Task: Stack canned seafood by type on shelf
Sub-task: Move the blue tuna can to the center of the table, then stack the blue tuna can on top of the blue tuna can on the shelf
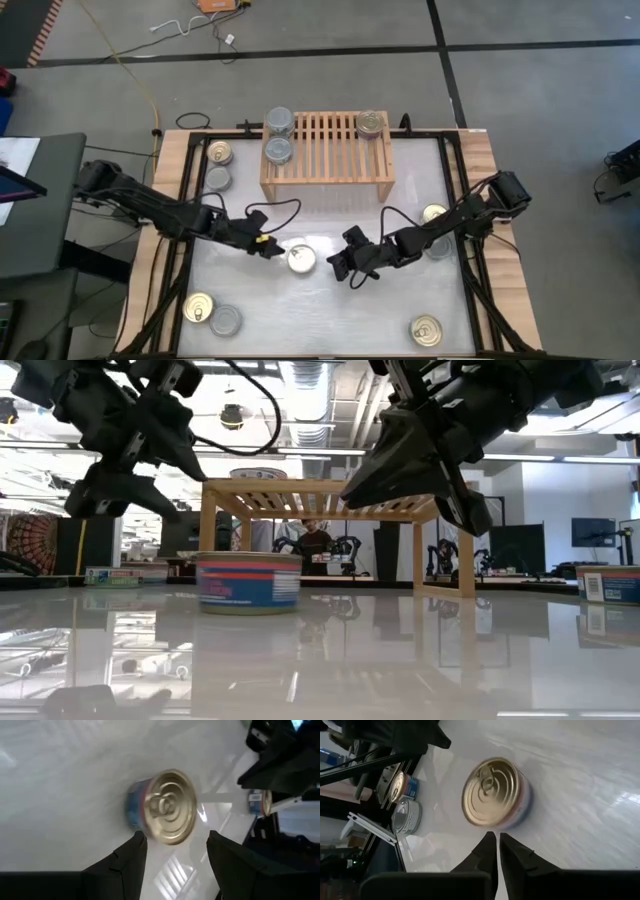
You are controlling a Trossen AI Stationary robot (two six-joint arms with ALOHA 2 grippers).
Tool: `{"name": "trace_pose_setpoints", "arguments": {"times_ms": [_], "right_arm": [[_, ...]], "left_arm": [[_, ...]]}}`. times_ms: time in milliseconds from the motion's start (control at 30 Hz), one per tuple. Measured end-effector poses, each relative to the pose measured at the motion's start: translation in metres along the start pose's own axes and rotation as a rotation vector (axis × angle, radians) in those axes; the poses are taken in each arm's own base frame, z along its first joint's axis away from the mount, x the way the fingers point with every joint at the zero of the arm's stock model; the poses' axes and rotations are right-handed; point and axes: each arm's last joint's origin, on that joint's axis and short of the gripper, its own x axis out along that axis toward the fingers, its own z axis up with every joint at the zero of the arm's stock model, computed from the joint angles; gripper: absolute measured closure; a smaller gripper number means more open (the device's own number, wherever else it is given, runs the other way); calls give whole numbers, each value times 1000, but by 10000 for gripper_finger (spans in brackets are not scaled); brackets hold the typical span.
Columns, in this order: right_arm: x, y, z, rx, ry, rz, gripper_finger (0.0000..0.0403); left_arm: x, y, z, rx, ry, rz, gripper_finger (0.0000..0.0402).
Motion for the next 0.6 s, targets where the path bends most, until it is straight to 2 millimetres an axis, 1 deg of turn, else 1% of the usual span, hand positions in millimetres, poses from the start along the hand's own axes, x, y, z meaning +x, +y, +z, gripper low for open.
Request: {"name": "trace_pose_setpoints", "arguments": {"times_ms": [167, 367, 600], "right_arm": [[1, 0, 0, 2, 0, -1, 352], [4, -4, 1, 44, -2, -20, 352], [6, -1, 6, 76, -22, 22, 356]], "left_arm": [[-1, 5, -3, -47, 15, 49, 206], [-1, 5, -6, -38, 10, 57, 205], [-1, 5, -6, -37, -10, 61, 205]]}}
